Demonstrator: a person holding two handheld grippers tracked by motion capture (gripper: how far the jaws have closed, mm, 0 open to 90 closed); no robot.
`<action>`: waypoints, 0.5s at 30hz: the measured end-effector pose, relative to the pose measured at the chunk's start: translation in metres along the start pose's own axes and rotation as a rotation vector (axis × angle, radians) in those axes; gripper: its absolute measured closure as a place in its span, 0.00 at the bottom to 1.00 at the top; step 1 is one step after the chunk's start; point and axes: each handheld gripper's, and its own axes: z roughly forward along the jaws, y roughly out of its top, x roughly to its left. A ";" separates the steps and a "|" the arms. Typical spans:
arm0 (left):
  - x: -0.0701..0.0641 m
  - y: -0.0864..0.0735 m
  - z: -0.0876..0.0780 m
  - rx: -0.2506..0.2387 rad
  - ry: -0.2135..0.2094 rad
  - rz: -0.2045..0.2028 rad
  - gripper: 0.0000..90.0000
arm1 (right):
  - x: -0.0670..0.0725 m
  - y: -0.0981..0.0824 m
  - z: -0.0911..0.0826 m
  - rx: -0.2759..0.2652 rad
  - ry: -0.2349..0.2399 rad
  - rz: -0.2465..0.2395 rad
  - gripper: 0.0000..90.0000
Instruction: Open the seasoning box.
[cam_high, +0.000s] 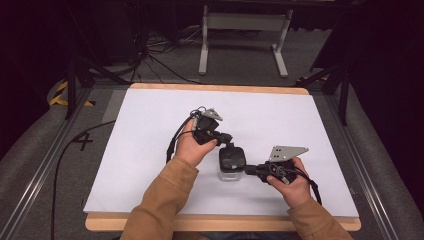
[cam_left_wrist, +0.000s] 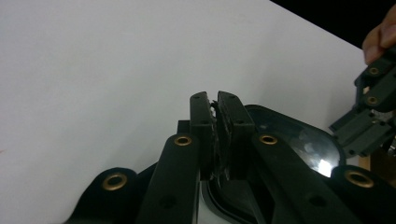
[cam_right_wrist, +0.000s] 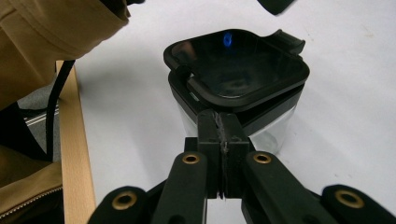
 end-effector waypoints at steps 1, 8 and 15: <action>-0.002 -0.001 -0.004 -0.012 0.000 0.000 0.95 | 0.000 0.001 0.000 -0.003 0.003 -0.002 1.00; -0.021 -0.005 -0.035 -0.017 -0.024 0.030 0.95 | -0.003 0.011 -0.002 -0.031 0.008 -0.015 1.00; -0.038 -0.010 -0.051 0.017 -0.048 0.076 0.95 | -0.009 0.019 -0.002 -0.052 0.021 -0.024 1.00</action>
